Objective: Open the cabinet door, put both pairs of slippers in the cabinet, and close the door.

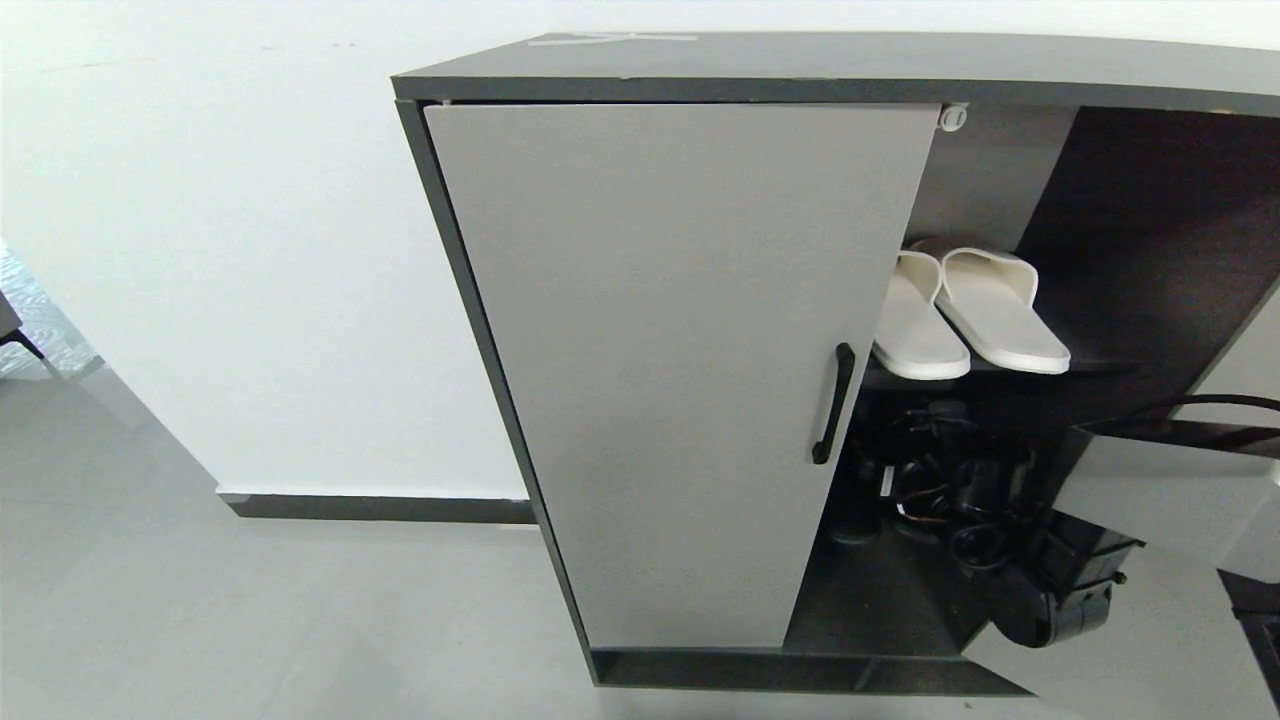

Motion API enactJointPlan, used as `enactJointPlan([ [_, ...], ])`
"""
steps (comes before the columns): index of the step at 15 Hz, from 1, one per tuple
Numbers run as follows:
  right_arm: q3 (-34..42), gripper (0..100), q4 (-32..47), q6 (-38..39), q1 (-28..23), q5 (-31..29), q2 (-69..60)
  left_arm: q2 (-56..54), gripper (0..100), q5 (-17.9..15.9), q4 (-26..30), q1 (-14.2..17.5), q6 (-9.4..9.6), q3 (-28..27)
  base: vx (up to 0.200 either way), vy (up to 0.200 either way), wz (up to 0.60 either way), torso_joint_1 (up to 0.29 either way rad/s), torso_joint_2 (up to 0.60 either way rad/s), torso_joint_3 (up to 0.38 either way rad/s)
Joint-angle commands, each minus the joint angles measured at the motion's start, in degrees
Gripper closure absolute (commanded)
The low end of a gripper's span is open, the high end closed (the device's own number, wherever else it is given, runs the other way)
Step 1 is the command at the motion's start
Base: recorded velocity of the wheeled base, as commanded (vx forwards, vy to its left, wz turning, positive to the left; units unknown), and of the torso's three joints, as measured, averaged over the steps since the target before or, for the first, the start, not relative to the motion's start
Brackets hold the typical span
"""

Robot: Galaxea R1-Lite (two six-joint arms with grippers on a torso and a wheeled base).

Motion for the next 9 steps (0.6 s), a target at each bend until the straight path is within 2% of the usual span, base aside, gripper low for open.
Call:
enactJointPlan([
  [1, 4.81, 0, -2.89, -0.01, 0.15, 0.1, -2.97, 0.09, 100, -0.02, -0.02, 0.0, -0.02, 0.0, -0.2, 0.0, 0.0, 0.002, 0.01, 0.002],
  [2, 11.31, 0, -4.82, -0.1, 0.94, 0.45, -8.51, 0.09, 100, -0.11, 0.06, 0.0, -0.02, 0.0, -0.2, 0.0, 0.0, 0.002, 0.0, 0.007],
  [5, 23.61, 0, -4.82, -0.01, 3.05, 6.42, -26.17, 0.09, 100, -0.11, -0.02, 0.0, 0.07, 0.0, -0.2, 0.0, 0.0, -0.001, 0.0, 0.005],
  [6, 24.93, 100, -4.82, -0.01, 3.31, 6.69, -28.72, 0.09, 100, -0.11, 0.06, -0.09, 0.07, 0.0, -0.2, 0.0, 0.0, 0.002, 0.0, 0.002],
  [9, 30.65, 100, -1.13, 1.13, 3.4, 14.25, -39.62, 0.09, 100, -0.11, 0.06, 0.0, 0.15, 0.0, -0.2, 0.0, 0.0, 0.007, 0.0, 0.004],
])
